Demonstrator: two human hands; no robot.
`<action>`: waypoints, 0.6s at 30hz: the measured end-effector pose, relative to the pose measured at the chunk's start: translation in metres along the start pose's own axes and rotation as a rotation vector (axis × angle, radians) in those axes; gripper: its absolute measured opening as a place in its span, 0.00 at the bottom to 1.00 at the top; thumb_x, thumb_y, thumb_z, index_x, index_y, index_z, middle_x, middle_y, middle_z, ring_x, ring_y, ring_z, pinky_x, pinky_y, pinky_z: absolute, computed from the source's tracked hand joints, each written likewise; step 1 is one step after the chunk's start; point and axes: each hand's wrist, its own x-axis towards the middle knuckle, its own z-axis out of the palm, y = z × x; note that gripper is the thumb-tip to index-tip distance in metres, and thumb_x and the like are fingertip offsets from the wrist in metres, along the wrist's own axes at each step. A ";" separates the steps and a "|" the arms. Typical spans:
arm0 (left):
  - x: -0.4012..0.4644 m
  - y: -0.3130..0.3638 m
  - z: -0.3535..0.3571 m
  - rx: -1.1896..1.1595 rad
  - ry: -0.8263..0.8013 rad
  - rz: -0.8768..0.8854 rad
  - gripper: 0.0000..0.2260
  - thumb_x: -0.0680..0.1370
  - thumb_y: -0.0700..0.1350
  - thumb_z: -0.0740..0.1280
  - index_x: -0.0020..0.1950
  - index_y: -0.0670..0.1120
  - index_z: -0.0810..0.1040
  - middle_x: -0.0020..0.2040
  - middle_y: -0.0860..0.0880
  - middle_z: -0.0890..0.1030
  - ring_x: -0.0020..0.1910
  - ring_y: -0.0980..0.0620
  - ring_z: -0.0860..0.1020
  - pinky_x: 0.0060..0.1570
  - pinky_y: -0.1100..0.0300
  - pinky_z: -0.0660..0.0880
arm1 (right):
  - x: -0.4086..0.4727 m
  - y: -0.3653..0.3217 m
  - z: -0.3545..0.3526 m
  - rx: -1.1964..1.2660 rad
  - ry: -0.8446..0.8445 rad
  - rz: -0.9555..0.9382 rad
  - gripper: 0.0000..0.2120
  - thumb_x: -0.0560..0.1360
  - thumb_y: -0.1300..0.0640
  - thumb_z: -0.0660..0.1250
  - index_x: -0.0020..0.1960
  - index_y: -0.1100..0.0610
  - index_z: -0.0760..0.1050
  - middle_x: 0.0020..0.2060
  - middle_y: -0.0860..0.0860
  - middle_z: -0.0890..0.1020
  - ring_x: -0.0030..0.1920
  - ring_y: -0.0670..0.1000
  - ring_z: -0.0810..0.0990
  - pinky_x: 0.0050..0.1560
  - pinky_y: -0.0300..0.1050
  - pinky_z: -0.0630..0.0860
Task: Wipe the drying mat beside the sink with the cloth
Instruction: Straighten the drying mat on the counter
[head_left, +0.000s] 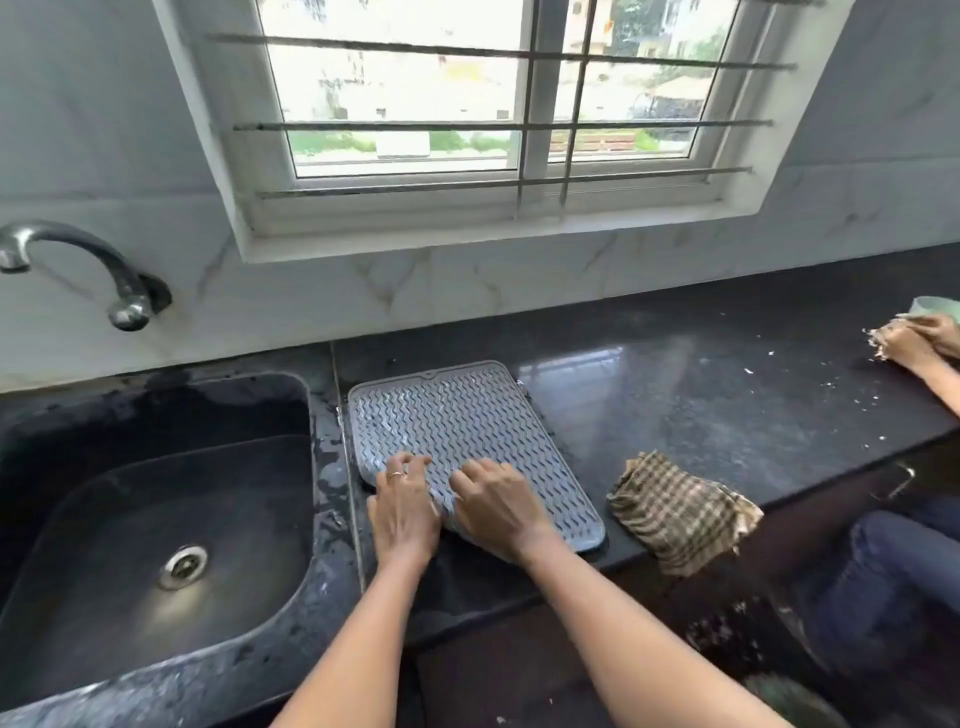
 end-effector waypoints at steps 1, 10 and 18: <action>0.002 -0.003 -0.001 -0.046 0.004 -0.074 0.22 0.77 0.37 0.61 0.70 0.49 0.67 0.69 0.46 0.67 0.62 0.45 0.71 0.57 0.51 0.71 | 0.002 -0.003 0.005 -0.004 -0.031 -0.010 0.15 0.75 0.52 0.55 0.46 0.58 0.76 0.43 0.56 0.82 0.43 0.58 0.80 0.40 0.49 0.77; 0.014 -0.038 0.015 0.022 -0.073 -0.068 0.22 0.79 0.35 0.55 0.72 0.50 0.65 0.73 0.51 0.67 0.73 0.52 0.62 0.75 0.54 0.51 | 0.013 -0.018 0.044 0.088 -0.237 -0.091 0.14 0.78 0.62 0.56 0.61 0.62 0.69 0.59 0.60 0.75 0.59 0.60 0.73 0.54 0.55 0.71; 0.026 -0.034 0.016 -0.469 0.112 -0.298 0.29 0.76 0.38 0.66 0.75 0.44 0.59 0.74 0.42 0.62 0.68 0.42 0.68 0.63 0.50 0.68 | 0.037 0.002 0.045 0.381 -0.227 0.125 0.14 0.74 0.66 0.57 0.58 0.58 0.73 0.53 0.59 0.82 0.53 0.60 0.79 0.48 0.52 0.75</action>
